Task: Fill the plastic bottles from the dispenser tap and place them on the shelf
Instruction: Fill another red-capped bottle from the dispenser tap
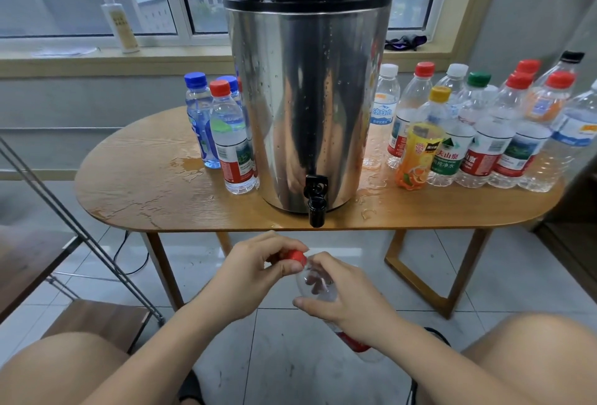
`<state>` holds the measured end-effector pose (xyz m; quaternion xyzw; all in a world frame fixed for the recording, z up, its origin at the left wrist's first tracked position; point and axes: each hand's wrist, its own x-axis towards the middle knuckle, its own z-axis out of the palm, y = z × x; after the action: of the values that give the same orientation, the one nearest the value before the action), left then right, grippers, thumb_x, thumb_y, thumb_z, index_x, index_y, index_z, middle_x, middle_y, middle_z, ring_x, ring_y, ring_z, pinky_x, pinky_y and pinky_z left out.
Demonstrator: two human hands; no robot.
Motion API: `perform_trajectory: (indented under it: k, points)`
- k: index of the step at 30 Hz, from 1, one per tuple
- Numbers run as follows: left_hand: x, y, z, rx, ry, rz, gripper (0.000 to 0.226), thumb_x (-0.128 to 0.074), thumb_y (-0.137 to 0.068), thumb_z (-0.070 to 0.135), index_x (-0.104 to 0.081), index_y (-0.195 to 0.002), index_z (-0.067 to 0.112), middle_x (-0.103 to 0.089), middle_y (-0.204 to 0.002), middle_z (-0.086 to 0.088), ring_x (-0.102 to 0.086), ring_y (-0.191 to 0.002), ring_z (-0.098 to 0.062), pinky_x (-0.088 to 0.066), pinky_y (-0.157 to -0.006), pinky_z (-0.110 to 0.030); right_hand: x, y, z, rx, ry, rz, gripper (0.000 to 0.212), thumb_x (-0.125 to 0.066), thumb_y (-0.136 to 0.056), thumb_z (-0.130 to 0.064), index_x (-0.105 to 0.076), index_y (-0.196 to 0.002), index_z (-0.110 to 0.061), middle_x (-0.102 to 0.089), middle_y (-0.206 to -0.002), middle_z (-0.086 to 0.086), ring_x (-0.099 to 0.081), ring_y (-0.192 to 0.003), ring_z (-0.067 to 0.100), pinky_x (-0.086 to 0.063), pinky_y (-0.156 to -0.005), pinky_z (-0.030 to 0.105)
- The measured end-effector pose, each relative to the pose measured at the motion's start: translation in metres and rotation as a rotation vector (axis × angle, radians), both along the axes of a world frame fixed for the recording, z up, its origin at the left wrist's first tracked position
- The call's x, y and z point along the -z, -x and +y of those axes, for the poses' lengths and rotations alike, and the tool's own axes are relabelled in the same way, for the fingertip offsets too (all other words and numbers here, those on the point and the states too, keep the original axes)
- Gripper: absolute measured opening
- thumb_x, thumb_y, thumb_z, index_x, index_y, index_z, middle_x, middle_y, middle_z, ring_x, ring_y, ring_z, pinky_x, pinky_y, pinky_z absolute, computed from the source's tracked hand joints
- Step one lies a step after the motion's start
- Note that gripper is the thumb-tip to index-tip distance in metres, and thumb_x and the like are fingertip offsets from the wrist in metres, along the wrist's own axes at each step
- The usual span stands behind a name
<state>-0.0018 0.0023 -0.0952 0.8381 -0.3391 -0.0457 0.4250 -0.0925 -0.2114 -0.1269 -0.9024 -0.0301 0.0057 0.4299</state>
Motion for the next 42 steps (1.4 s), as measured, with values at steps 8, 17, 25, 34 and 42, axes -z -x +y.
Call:
perform_trajectory:
  k: [8, 17, 25, 34, 42]
  points:
    - [0.004, -0.006, -0.006, -0.152, -0.027, -0.087, 0.049, -0.061, -0.085, 0.075, -0.080, -0.099, 0.031, -0.073, -0.088, 0.019, -0.066, -0.092, -0.005, -0.052, -0.071, -0.015, 0.004, -0.002, 0.002, 0.029, 0.122, -0.003, 0.054, -0.077, -0.087, -0.069, -0.048, -0.127, -0.048, -0.058, -0.119, -0.025, -0.057, -0.109, -0.002, -0.048, -0.085, 0.017]
    - [-0.007, -0.050, 0.006, -0.352, -0.120, -0.271, 0.033, -0.077, -0.087, 0.057, -0.071, -0.105, 0.030, -0.069, -0.098, 0.015, -0.063, -0.091, -0.007, -0.050, -0.074, -0.021, 0.011, -0.009, -0.005, 0.147, -0.003, -0.022, 0.055, -0.081, -0.081, -0.070, -0.054, -0.123, -0.046, -0.062, -0.126, -0.023, -0.054, -0.123, -0.002, -0.046, -0.096, 0.026]
    - [0.009, -0.070, 0.010, -0.328, -0.147, -0.416, 0.034, -0.079, -0.089, 0.052, -0.075, -0.114, 0.029, -0.067, -0.109, 0.017, -0.058, -0.104, -0.017, -0.049, -0.082, -0.034, 0.009, -0.011, -0.009, 0.216, -0.101, -0.069, 0.046, -0.086, -0.081, -0.063, -0.060, -0.115, -0.047, -0.070, -0.111, -0.021, -0.064, -0.108, 0.002, -0.051, -0.088, 0.020]
    - [-0.022, -0.048, 0.005, -0.354, 0.049, -0.320, 0.048, -0.064, -0.092, 0.063, -0.076, -0.119, 0.025, -0.072, -0.112, 0.013, -0.066, -0.099, -0.009, -0.059, -0.085, -0.040, 0.004, -0.013, -0.009, 0.264, -0.115, 0.037, 0.057, -0.085, -0.077, -0.069, -0.058, -0.121, -0.044, -0.070, -0.120, -0.019, -0.065, -0.112, 0.003, -0.057, -0.100, 0.036]
    - [-0.075, -0.009, -0.038, -0.171, 0.336, -0.056, 0.018, -0.070, -0.100, 0.044, -0.079, -0.109, 0.031, -0.077, -0.092, 0.012, -0.069, -0.084, -0.015, -0.058, -0.078, -0.039, -0.005, -0.021, -0.001, 0.332, -0.088, 0.126, 0.073, -0.088, -0.078, -0.061, -0.053, -0.137, -0.038, -0.066, -0.140, -0.009, -0.063, -0.126, 0.017, -0.050, -0.095, 0.034]
